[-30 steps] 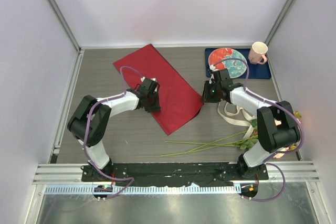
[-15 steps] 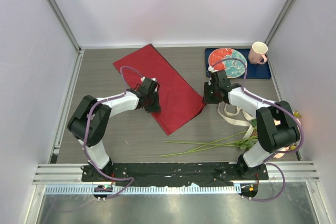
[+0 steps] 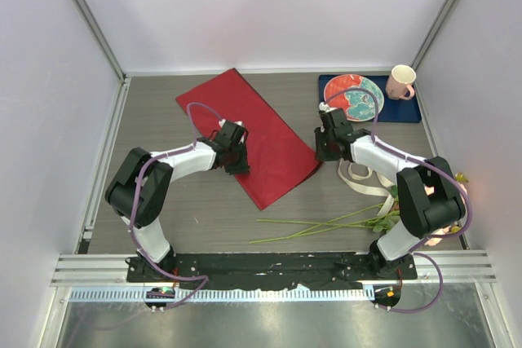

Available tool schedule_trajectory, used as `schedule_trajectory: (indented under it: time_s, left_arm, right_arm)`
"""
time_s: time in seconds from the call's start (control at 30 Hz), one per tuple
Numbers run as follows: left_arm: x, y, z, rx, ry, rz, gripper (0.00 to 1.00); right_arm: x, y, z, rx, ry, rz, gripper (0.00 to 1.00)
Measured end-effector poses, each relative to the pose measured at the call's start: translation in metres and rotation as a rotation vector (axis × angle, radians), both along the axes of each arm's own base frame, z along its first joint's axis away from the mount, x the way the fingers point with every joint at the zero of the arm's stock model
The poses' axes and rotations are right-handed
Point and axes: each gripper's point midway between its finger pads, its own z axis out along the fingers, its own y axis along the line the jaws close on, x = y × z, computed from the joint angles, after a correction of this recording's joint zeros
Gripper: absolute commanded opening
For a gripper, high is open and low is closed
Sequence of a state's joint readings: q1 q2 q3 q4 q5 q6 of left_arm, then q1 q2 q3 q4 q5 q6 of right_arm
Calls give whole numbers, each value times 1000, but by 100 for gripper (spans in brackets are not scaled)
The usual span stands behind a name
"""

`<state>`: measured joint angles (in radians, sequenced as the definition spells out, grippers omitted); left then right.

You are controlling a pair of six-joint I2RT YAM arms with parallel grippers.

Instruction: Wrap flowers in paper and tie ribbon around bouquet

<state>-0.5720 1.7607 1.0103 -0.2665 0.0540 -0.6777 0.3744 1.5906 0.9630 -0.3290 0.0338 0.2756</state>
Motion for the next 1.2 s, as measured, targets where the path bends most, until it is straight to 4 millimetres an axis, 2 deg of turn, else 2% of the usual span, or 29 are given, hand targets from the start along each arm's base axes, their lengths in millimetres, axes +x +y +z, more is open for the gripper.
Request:
schedule_trajectory:
  time_s: [0.07, 0.17, 0.3, 0.43, 0.5, 0.57, 0.77, 1.07, 1.2]
  left_arm:
    - [0, 0, 0, 0, 0, 0, 0]
    - [0, 0, 0, 0, 0, 0, 0]
    - [0, 0, 0, 0, 0, -1, 0]
    - [0, 0, 0, 0, 0, -1, 0]
    - [0, 0, 0, 0, 0, -1, 0]
    - [0, 0, 0, 0, 0, -1, 0]
    - [0, 0, 0, 0, 0, -1, 0]
    - [0, 0, 0, -1, 0, -2, 0]
    - [0, 0, 0, -1, 1, -3, 0]
  right_arm:
    - [1, -1, 1, -27, -11, -2, 26]
    - [2, 0, 3, -61, -26, 5, 8]
    - [0, 2, 3, -73, -25, 14, 6]
    - [-1, 5, -1, -59, -8, 13, 27]
    - [-2, 6, -4, -49, 4, 7, 28]
    - [-2, 7, -6, -40, 11, 1, 34]
    - [2, 8, -8, 26, 10, -25, 36]
    - [-1, -3, -30, 163, 62, -81, 36]
    - [1, -3, -31, 208, 56, -99, 36]
